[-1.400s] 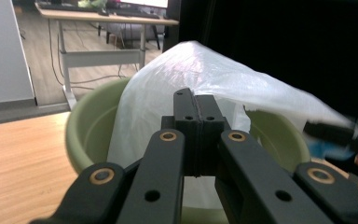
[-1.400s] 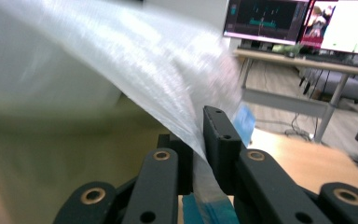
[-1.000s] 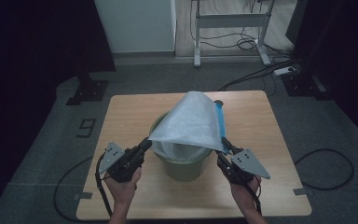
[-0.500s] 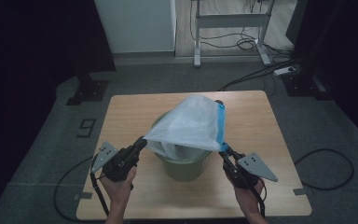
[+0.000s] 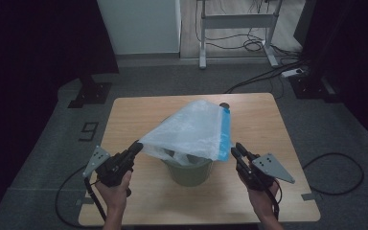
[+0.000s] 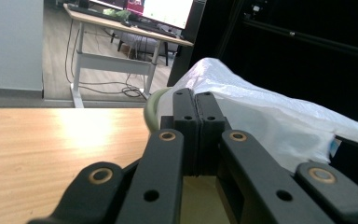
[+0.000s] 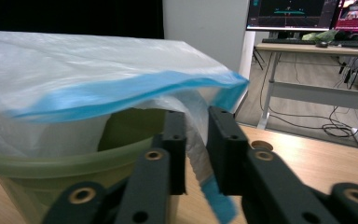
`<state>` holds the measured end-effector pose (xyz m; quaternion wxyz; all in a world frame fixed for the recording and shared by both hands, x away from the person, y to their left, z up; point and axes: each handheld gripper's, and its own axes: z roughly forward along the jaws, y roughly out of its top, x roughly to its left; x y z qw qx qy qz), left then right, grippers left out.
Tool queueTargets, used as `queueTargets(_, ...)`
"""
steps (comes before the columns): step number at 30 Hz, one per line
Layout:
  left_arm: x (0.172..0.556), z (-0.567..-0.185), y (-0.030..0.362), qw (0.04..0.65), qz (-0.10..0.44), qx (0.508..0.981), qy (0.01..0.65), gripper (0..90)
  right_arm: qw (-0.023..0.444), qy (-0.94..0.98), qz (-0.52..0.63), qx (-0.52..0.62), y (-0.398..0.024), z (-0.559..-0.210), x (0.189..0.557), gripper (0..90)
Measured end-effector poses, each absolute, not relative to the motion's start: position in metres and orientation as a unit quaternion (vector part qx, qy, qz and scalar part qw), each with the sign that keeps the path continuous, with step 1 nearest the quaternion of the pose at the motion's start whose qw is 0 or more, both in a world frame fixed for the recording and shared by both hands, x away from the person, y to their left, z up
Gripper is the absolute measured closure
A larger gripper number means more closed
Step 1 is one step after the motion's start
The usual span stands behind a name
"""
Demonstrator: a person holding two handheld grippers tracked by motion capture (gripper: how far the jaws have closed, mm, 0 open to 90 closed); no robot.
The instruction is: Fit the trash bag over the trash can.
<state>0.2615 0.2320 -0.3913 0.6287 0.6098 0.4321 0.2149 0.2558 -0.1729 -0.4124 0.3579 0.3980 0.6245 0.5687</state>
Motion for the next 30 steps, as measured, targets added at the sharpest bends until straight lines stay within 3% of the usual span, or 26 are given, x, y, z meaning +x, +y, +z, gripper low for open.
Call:
queueTargets(3, 0.260, -0.396, 0.239, 0.629, 0.213, 0.607, 0.437, 87.7, 0.367, 0.627, 0.564, 0.392, -0.180, -0.411, 0.257, 88.2)
queueTargets(12, 0.259, -0.405, 0.254, 0.617, 0.216, 0.608, 0.451, 87.2, 0.378, 0.626, 0.538, 0.419, -0.204, -0.419, 0.273, 88.9)
queueTargets(16, 0.259, -0.408, 0.255, 0.613, 0.216, 0.609, 0.453, 87.0, 0.362, 0.631, 0.527, 0.439, -0.215, -0.431, 0.285, 87.4)
queueTargets(17, 0.259, -0.408, 0.254, 0.613, 0.215, 0.611, 0.453, 87.0, 0.347, 0.632, 0.533, 0.442, -0.218, -0.436, 0.286, 74.0)
queueTargets(18, 0.259, -0.409, 0.254, 0.611, 0.216, 0.612, 0.453, 86.9, 0.353, 0.628, 0.534, 0.443, -0.218, -0.436, 0.284, 66.3)
queueTargets(19, 0.259, -0.409, 0.253, 0.610, 0.216, 0.614, 0.452, 86.9, 0.353, 0.628, 0.534, 0.443, -0.218, -0.436, 0.284, 66.3)
queueTargets(22, 0.259, -0.409, 0.251, 0.609, 0.217, 0.616, 0.450, 86.7, 0.358, 0.620, 0.549, 0.433, -0.218, -0.433, 0.263, 50.5)
queueTargets(30, 0.258, -0.411, 0.246, 0.606, 0.217, 0.619, 0.450, 86.2, 0.332, 0.626, 0.578, 0.404, -0.203, -0.424, 0.235, 41.2)
